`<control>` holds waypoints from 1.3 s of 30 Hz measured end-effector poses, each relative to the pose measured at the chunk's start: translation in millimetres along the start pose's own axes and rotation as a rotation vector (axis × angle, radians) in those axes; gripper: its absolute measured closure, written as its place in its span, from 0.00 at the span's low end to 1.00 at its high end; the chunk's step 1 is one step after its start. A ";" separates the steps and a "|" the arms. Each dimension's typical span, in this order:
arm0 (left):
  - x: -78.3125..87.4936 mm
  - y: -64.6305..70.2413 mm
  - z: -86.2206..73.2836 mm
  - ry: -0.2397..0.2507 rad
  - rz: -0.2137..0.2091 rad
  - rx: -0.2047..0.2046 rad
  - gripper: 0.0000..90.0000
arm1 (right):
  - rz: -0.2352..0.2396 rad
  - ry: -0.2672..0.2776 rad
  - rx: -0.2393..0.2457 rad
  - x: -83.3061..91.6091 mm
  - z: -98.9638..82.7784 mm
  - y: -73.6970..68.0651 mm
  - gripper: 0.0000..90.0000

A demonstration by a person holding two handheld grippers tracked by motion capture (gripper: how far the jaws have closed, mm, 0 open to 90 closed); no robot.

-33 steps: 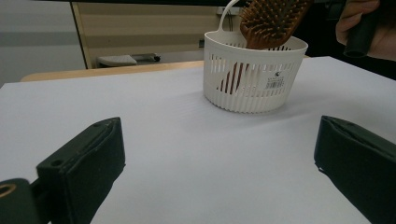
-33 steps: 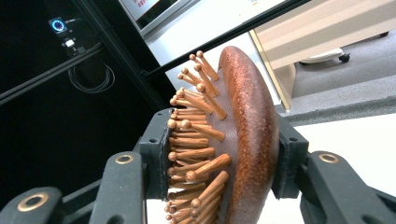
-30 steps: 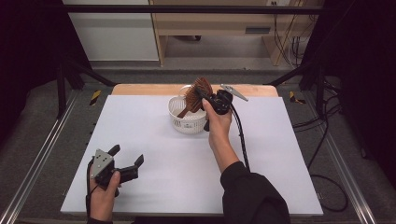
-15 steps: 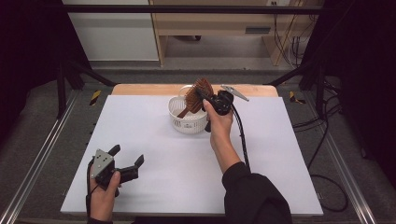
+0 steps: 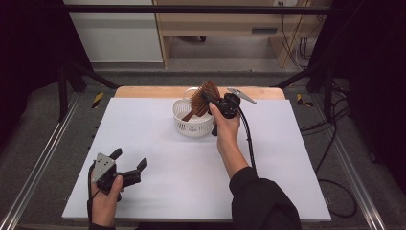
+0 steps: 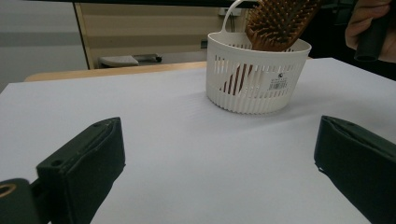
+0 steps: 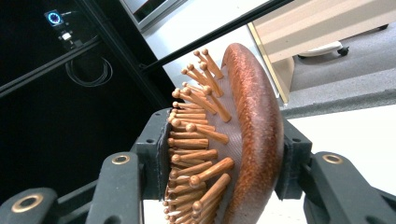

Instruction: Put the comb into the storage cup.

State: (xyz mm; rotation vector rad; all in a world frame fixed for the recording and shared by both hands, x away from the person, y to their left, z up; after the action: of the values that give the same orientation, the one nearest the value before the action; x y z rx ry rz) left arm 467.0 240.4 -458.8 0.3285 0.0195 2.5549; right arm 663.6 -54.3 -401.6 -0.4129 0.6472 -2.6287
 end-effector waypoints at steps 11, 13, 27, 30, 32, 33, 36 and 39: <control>-0.2 0.2 -0.1 0.000 -0.002 0.000 0.02 | -0.012 -0.011 0.016 1.1 -0.2 3.3 0.53; -0.4 0.4 -0.1 0.000 -0.003 0.000 0.02 | -0.013 -0.015 0.017 1.4 -0.1 4.1 0.53; -0.3 0.7 0.0 0.000 -0.006 0.000 0.02 | -0.016 -0.023 0.026 2.5 -0.6 5.4 0.51; -0.4 0.6 -0.1 -0.001 -0.006 0.000 0.02 | -0.019 -0.024 0.029 2.6 -0.7 6.3 0.51; -0.4 0.7 -0.1 -0.001 -0.007 0.000 0.02 | -0.025 -0.025 0.030 2.9 -1.1 7.0 0.50; -0.6 0.8 -0.1 -0.001 -0.008 -0.001 0.02 | -0.025 -0.023 0.029 2.8 -1.2 7.4 0.50; -0.8 0.8 -0.2 -0.002 -0.009 -0.001 0.02 | -0.028 -0.027 0.023 3.1 -1.6 9.0 0.50; -0.6 0.7 -0.1 -0.001 -0.008 0.000 0.02 | -0.029 -0.027 0.024 3.3 -1.8 10.6 0.50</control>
State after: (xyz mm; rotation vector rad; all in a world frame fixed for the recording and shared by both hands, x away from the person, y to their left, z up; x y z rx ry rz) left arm 467.1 239.5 -458.9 0.3291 0.0200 2.5465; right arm 663.3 -63.7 -407.7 -0.4534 0.6041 -2.6508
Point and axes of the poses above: each handheld gripper's, and its own axes: x roughly backward along the jaws, z roughly out of its top, y roughly to its right, the point moved 6 cm from there along -x, roughly forward along the jaws, and after that the axes turned 7 degrees about -z, right-handed, at the moved point
